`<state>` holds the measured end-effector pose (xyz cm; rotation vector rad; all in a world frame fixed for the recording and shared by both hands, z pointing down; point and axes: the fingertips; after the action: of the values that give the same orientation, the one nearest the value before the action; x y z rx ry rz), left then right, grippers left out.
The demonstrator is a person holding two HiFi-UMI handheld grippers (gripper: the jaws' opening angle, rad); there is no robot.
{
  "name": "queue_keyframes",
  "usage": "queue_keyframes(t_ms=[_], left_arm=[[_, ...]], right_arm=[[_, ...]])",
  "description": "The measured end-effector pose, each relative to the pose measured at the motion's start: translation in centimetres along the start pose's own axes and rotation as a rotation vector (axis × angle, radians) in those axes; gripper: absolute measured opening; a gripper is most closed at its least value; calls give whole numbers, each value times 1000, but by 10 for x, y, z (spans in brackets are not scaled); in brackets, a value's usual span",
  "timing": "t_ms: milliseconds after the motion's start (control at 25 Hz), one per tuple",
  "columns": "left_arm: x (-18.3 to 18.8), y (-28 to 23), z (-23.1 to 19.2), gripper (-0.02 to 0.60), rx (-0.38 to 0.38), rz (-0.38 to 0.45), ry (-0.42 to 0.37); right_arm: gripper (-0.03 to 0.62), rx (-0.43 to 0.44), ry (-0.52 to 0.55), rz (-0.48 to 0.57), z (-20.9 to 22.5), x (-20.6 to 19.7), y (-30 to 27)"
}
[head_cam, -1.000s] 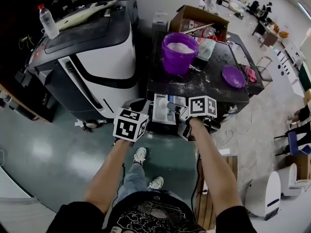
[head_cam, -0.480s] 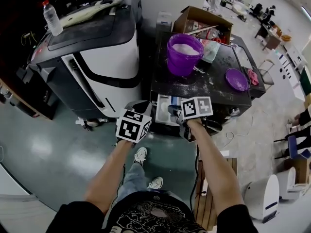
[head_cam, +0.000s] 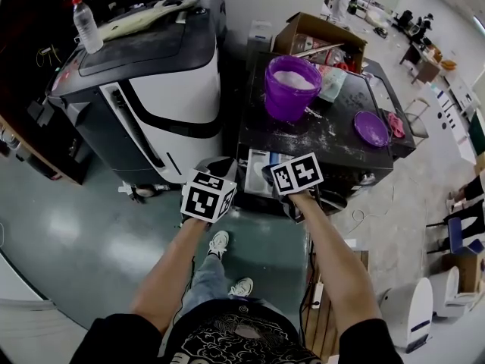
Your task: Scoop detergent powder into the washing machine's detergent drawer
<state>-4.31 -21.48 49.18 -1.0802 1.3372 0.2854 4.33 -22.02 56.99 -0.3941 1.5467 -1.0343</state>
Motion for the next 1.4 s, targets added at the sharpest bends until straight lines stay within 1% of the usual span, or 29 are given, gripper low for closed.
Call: queue_keyframes(t_ms=[360,680,1000,1400], left_arm=[[-2,3,-2,2,9,1,6],[0,3,3,2,6,3,2],[-2,2,5,2,8,3,0],[-1,7,4,2,14,8,2]], right_arm=[[34,-74,196,15,-3,-1,-1],[34,-105,272,46,-2,-1,3],[34,-148,417,108,-6,6,6],[34,-208,587,127,-13,8,9]])
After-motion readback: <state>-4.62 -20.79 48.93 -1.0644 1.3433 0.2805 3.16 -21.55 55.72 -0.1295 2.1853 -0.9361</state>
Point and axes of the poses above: the fingertips, and each gripper's own axes: y backward along the fingers, z to its right, x out of its top, and after that the axes turned 12 degrees about -x, right-handed
